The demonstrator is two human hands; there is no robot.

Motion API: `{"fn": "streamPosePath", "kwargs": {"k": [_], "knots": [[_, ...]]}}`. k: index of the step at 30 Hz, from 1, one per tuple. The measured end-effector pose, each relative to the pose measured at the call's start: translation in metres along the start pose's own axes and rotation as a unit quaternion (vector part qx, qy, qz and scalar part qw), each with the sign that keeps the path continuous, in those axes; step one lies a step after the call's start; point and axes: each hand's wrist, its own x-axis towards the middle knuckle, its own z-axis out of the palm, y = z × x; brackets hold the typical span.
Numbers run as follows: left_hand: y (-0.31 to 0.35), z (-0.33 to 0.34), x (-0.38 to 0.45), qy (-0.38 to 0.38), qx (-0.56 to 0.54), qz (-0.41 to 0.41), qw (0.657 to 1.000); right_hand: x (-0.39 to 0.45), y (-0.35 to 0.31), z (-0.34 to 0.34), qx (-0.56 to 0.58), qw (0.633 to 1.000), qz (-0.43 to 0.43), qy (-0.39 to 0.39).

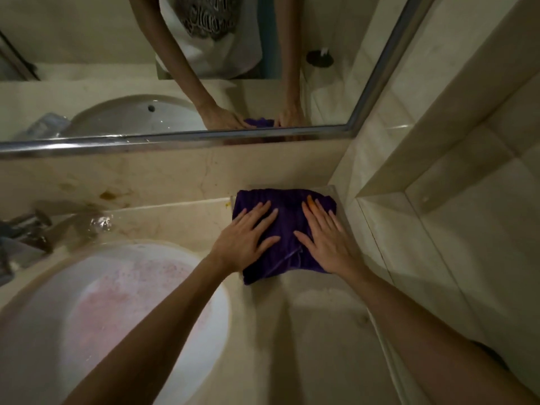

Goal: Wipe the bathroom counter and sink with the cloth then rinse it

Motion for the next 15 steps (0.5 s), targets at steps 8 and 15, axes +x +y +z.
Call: {"fn": "streamPosePath", "kwargs": {"k": [8, 15], "knots": [[0.02, -0.02, 0.005, -0.031, -0.003, -0.054, 0.998, -0.002, -0.022, -0.03, 0.034, 0.998, 0.039, -0.019], [0.065, -0.041, -0.095, 0.01, -0.09, 0.019, 0.996, -0.109, -0.107, -0.019, 0.174, 0.975, 0.066, 0.118]]}}
